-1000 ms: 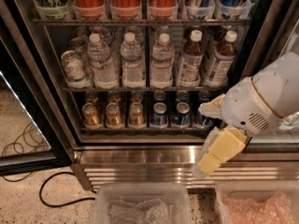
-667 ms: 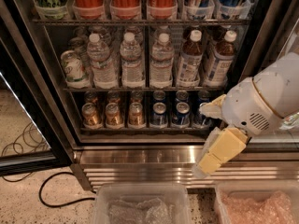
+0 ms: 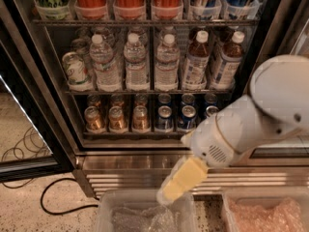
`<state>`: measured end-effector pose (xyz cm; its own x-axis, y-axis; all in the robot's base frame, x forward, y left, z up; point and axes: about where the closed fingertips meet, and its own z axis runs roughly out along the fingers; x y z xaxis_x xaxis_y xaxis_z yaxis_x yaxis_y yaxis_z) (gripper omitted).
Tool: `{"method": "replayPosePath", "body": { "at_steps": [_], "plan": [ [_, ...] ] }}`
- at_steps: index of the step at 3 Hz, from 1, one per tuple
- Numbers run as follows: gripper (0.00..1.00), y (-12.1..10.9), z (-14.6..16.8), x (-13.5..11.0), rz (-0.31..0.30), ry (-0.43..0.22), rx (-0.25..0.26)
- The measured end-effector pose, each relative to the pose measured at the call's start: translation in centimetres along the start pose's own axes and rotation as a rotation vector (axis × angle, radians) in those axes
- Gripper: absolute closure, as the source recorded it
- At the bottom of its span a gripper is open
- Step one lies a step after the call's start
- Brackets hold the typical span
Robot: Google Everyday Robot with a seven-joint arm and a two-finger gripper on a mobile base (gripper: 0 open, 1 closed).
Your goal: Pick pepsi can from bottom shelf of fridge
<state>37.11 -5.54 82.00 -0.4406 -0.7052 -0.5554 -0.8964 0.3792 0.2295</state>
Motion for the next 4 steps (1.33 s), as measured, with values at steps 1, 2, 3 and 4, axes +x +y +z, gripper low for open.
{"method": "replayPosePath", "body": {
  "at_steps": [1,2,3,4],
  "plan": [
    [0.0,1.4,7.2,1.4,0.085,-0.01,-0.064],
    [0.0,0.8,13.6,4.3,0.179,-0.004,-0.102],
    [0.0,-1.3,15.5,6.5,0.241,0.008,-0.06],
    [0.0,-2.9,15.7,6.7,0.288,-0.012,0.027]
  ]
}}
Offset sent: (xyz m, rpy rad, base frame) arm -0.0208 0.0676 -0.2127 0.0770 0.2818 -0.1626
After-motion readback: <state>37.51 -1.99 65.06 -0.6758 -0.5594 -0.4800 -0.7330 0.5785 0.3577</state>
